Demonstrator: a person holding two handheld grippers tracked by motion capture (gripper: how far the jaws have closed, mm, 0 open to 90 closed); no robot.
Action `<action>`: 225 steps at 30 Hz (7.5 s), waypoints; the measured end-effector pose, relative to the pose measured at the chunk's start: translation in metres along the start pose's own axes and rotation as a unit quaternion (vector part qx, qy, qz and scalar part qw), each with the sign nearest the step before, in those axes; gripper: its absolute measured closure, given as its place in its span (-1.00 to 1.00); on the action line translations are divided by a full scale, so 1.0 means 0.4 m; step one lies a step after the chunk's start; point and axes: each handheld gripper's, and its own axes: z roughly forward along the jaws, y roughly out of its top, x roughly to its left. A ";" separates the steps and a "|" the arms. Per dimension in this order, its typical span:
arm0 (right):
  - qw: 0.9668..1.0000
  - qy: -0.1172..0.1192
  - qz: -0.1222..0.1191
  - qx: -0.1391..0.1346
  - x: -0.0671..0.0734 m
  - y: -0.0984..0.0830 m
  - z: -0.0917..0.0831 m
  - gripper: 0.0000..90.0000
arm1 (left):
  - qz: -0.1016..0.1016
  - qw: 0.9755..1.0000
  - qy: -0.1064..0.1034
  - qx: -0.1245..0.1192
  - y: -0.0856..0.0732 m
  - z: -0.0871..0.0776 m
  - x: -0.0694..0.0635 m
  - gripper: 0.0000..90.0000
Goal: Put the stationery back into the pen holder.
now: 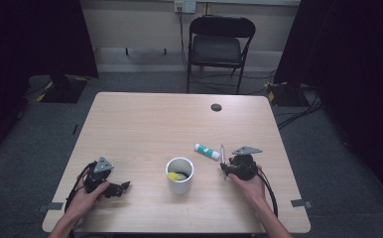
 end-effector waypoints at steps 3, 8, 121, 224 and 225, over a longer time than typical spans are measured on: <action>1.000 -0.004 0.005 0.000 -0.008 -0.004 -0.002 0.26 | -0.001 1.000 0.000 0.000 0.000 0.000 0.000 -1.00; 1.000 -0.019 0.010 0.002 -0.020 -0.009 -0.003 0.33 | 0.000 1.000 0.000 0.000 0.000 0.000 0.000 -1.00; 0.999 0.026 -0.023 0.026 0.000 -0.020 -0.082 0.79 | 0.004 1.000 -0.002 0.001 0.007 0.006 0.005 -1.00; 0.954 0.244 -0.028 -0.174 0.316 0.264 -0.010 0.79 | 0.005 1.000 -0.003 0.000 0.006 0.007 0.005 -1.00; 0.955 0.242 -0.031 -0.171 0.319 0.263 -0.009 0.79 | 0.004 1.000 -0.003 0.000 0.006 0.007 0.005 -1.00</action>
